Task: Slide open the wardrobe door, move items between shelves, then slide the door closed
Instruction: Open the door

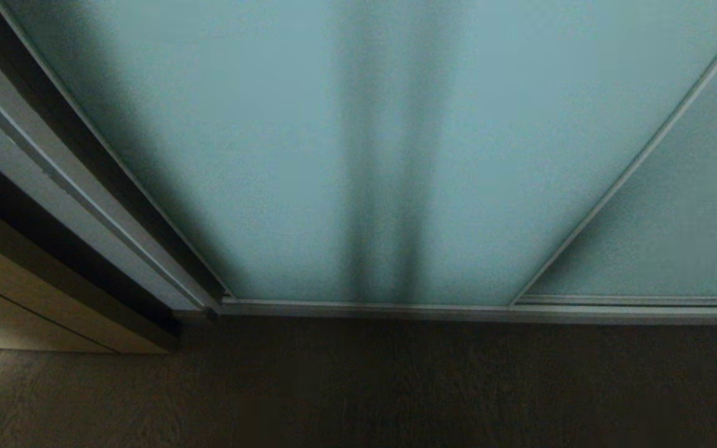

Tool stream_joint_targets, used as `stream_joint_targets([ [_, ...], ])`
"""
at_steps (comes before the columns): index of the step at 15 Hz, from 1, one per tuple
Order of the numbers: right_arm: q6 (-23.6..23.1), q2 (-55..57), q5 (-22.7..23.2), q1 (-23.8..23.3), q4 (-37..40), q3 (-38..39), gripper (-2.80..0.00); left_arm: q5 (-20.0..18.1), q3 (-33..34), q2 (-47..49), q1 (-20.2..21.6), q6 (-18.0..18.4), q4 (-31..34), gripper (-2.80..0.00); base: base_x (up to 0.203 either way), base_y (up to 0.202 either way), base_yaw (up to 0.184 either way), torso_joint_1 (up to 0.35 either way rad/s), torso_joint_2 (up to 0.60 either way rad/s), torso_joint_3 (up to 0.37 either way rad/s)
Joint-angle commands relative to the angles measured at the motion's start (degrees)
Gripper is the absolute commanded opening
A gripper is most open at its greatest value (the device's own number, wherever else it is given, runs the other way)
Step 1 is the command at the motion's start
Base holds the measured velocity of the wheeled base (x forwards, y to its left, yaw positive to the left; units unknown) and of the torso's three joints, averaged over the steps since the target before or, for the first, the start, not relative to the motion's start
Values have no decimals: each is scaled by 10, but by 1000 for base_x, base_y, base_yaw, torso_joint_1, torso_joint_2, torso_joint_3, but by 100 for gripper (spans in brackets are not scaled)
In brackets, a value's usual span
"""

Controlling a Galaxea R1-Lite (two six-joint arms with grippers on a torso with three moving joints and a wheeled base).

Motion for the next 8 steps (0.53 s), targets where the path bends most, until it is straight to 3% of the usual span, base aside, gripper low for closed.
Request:
stream_joint_targets([
  [1,0,-1,0,0,0,0,-280,7,-50,62,3,0,-1,-280,0,0,0,0,0,0],
  [8,0,-1,0,0,0,0,-280,6,-85,146,5,-2,6,-280,0,0,0,0,0,0],
])
